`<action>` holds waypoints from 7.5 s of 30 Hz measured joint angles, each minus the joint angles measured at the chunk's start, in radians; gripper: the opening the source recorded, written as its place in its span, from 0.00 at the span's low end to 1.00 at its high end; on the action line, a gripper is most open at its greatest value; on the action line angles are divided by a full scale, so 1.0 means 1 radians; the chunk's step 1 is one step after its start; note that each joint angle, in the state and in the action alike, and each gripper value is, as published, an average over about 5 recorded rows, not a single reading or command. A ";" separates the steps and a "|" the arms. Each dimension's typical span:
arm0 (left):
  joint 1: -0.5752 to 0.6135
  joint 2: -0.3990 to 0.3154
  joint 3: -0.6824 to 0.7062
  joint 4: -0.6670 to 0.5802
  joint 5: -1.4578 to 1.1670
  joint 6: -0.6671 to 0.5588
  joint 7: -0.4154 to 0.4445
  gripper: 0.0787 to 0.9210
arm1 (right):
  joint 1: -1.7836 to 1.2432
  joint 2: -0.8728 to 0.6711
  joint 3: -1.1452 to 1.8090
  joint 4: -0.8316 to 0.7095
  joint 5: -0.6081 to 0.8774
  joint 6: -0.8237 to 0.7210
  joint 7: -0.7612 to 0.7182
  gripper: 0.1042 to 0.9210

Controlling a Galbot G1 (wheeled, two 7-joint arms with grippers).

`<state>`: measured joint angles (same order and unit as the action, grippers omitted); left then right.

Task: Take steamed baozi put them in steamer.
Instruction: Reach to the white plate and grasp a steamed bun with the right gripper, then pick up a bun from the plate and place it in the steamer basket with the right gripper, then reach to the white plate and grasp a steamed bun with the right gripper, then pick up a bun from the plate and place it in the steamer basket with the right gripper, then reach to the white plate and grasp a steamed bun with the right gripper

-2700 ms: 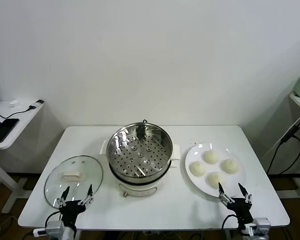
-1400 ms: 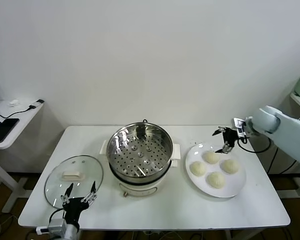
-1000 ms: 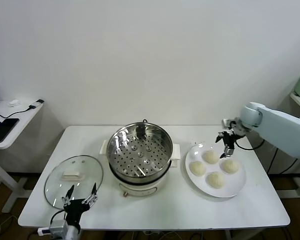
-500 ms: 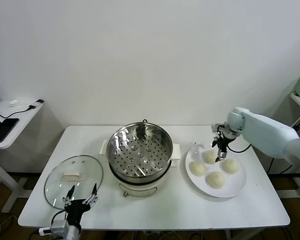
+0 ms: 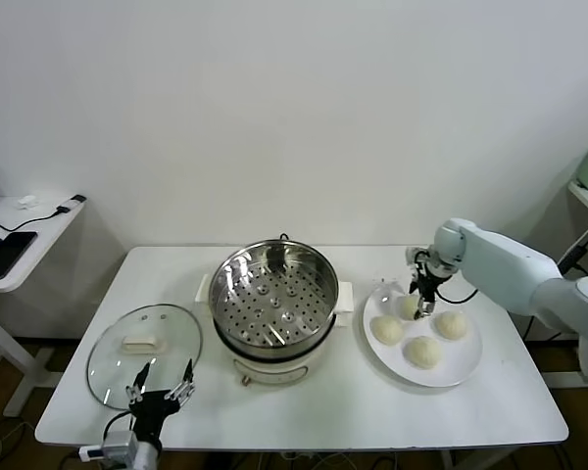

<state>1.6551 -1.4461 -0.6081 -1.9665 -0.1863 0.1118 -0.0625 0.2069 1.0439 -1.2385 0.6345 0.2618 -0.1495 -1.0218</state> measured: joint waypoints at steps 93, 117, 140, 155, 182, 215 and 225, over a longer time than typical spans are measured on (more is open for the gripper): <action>0.018 0.008 0.009 -0.061 -0.001 0.013 -0.007 0.88 | 0.690 0.149 -0.553 0.375 0.331 0.473 -0.077 0.88; 0.036 -0.003 0.000 -0.056 0.004 0.013 -0.007 0.88 | 0.451 -0.156 -0.563 0.656 0.424 -0.155 0.198 0.88; 0.049 -0.005 -0.001 -0.059 0.007 0.008 -0.010 0.88 | 0.182 -0.092 -0.355 0.505 0.361 -0.236 0.274 0.71; 0.057 -0.003 0.001 -0.085 0.008 0.016 -0.008 0.88 | 0.463 -0.091 -0.479 0.566 0.454 -0.200 0.155 0.66; 0.061 -0.006 0.024 -0.115 0.007 0.017 -0.005 0.88 | 0.669 0.378 -0.436 0.644 0.852 -0.375 0.275 0.66; 0.065 -0.009 0.031 -0.109 0.013 0.010 -0.007 0.88 | 0.494 0.468 -0.383 0.454 0.750 -0.327 0.265 0.88; 0.071 -0.010 0.032 -0.115 0.019 0.011 -0.006 0.88 | 0.713 0.215 -0.479 0.627 0.714 -0.239 0.124 0.88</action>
<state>1.7265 -1.4556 -0.5758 -2.0813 -0.1674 0.1226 -0.0689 0.9197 1.2589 -1.7176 1.2615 0.9754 -0.3886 -0.8976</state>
